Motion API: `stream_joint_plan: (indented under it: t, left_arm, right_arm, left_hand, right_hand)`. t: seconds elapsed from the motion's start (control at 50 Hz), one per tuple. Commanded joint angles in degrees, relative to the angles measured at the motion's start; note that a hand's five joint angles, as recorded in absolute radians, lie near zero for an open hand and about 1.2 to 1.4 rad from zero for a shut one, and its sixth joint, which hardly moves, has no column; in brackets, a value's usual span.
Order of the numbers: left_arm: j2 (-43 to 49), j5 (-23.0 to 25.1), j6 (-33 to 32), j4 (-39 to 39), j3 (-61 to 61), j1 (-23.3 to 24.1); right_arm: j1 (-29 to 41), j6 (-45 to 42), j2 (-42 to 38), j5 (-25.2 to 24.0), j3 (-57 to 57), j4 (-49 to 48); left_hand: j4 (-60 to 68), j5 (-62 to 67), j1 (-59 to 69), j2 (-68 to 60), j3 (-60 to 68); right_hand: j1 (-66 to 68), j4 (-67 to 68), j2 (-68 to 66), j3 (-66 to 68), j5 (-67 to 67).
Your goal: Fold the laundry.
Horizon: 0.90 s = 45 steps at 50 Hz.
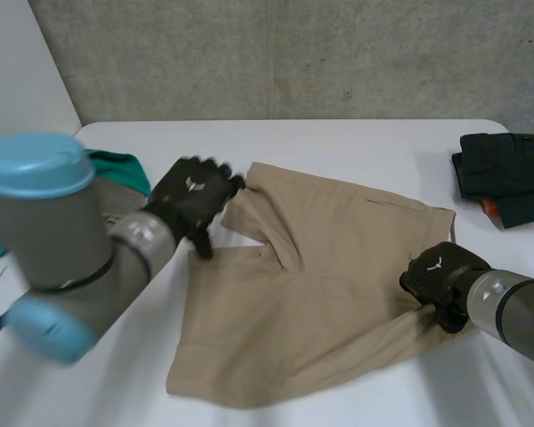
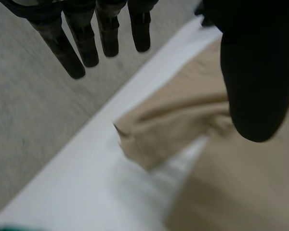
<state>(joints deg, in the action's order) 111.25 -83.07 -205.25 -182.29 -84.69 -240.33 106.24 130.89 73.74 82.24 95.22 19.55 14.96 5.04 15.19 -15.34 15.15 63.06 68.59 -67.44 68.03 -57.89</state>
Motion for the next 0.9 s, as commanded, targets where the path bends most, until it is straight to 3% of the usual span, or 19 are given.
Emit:
stream_joint_plan:
  t: [0.02,0.14,0.24,0.32,0.34,0.36,0.4,0.42,0.5,0.62,0.68,0.7,0.76,0.9]
  left_arm:
    - [22.2,9.2,2.0,0.0,25.2,-1.6]
    - [39.1,12.1,-0.9,7.5,46.2,-1.9]
    - [45.8,12.0,-5.9,9.6,54.6,-2.1]
    - [48.0,11.4,-10.2,9.8,56.9,-2.2]
    - [48.1,10.6,-11.8,9.5,56.7,-2.2]
    - [47.9,9.8,-12.5,9.3,56.6,-2.1]
    - [47.2,6.7,-13.9,8.6,55.8,-2.0]
    - [45.6,1.8,-15.2,7.8,54.3,-1.9]
    - [41.3,-10.5,-19.0,5.7,47.5,-0.8]
    - [38.5,-10.0,-27.0,3.0,41.3,-0.5]
    - [37.7,-9.3,-26.6,2.6,40.4,-0.1]
    - [37.5,-9.1,-25.9,2.6,40.1,0.0]
    - [35.6,-9.5,-23.3,2.6,38.7,1.3]
    - [22.1,-16.1,-16.3,4.8,26.2,2.4]
  right_arm:
    - [0.0,4.0,-0.1,0.0,4.0,-7.9]
    - [-0.9,4.5,-0.9,0.2,5.7,-11.8]
    - [-1.8,4.8,-1.0,0.2,6.2,-12.9]
    - [-2.6,5.0,-1.0,0.1,6.1,-12.9]
    - [-2.9,5.0,-1.1,0.0,6.1,-13.0]
    - [-3.0,5.0,-1.1,-0.1,6.0,-13.0]
    - [-3.1,5.0,-1.0,-0.1,5.9,-13.1]
    - [-3.1,4.8,-1.1,0.1,5.8,-13.1]
    - [-2.9,4.8,-1.1,-0.1,5.8,-13.4]
    - [-0.8,4.3,-2.2,0.4,5.5,-13.2]
    - [0.0,4.3,-2.3,0.6,5.3,-13.0]
    - [0.4,4.3,-2.1,0.8,5.1,-13.1]
    - [0.7,4.6,-2.0,1.3,4.7,-13.2]
    - [1.1,5.4,-1.8,2.0,4.3,-13.4]
  left_hand:
    - [14.9,14.8,14.7,-14.5,14.7]
    - [14.9,14.8,14.7,-14.5,14.7]
    - [21.5,21.4,21.2,-21.1,21.3]
    - [41.9,41.9,41.7,-41.6,41.7]
    - [60.2,60.1,59.9,-59.8,60.0]
    - [65.0,64.9,64.8,-64.6,64.8]
    - [65.0,65.0,64.8,-64.7,64.8]
    - [65.0,65.0,64.8,-64.7,64.8]
    - [65.0,65.0,64.8,-64.7,64.8]
    - [65.0,65.0,64.8,-64.7,64.8]
    - [65.0,65.0,64.8,-64.7,64.8]
    - [57.4,57.3,57.2,-57.0,57.2]
    - [-5.0,-5.0,-5.2,5.3,-5.2]
    - [-5.0,-5.0,-5.2,5.3,-5.2]
  right_hand:
    - [16.9,11.4,-12.6,12.0,-12.1]
    - [16.9,11.4,-12.6,12.0,-12.1]
    - [16.9,11.4,-12.6,12.0,-12.1]
    - [16.9,11.4,-12.6,12.0,-12.1]
    - [16.9,11.4,-12.6,12.0,-12.1]
    - [16.9,11.4,-12.6,12.0,-12.1]
    - [16.9,11.4,-12.6,12.0,-12.1]
    - [16.9,11.4,-12.6,12.0,-12.1]
    - [16.9,11.4,-12.6,12.0,-12.1]
    - [16.9,11.4,-12.6,12.0,-12.1]
    - [16.9,11.4,-12.6,12.0,-12.1]
    - [16.9,11.4,-12.6,12.0,-12.1]
    - [16.9,11.4,-12.6,12.0,-12.1]
    - [16.9,11.4,-12.6,12.0,-12.1]
